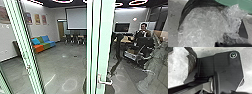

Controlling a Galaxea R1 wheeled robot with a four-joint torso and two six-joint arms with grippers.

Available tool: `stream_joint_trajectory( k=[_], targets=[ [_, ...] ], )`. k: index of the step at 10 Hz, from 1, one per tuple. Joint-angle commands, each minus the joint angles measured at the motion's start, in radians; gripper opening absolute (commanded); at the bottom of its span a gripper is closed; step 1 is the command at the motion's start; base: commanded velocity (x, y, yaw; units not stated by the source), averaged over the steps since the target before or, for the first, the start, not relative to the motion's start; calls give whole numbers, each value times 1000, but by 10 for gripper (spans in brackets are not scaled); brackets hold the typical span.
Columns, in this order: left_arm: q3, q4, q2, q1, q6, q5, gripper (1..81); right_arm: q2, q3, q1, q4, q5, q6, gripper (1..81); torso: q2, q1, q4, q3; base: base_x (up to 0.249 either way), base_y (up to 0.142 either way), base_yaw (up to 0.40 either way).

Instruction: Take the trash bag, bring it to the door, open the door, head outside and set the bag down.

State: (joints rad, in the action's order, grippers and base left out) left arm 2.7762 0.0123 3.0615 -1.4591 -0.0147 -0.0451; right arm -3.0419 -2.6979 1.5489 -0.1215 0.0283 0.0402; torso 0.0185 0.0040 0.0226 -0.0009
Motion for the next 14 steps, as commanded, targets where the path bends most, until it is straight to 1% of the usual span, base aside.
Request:
stream_joint_trajectory(
  k=[1, 9, 14],
  targets=[
    [0, 11, 4, 58, -4, 48, 10, -4, 6, -49, 10, -56, 6, 811, 0, 0, 0, 0, 0, 0, 106],
    [0, 11, 4, 58, -4, 50, 10, -4, 7, -48, 10, -45, 7, 811, 0, 0, 0, 0, 0, 0, 113],
    [0, 9, 5, 58, -2, 50, 10, -4, 7, -48, 10, -45, 6, 811, 0, 0, 0, 0, 15, 0, 0]
  ],
)
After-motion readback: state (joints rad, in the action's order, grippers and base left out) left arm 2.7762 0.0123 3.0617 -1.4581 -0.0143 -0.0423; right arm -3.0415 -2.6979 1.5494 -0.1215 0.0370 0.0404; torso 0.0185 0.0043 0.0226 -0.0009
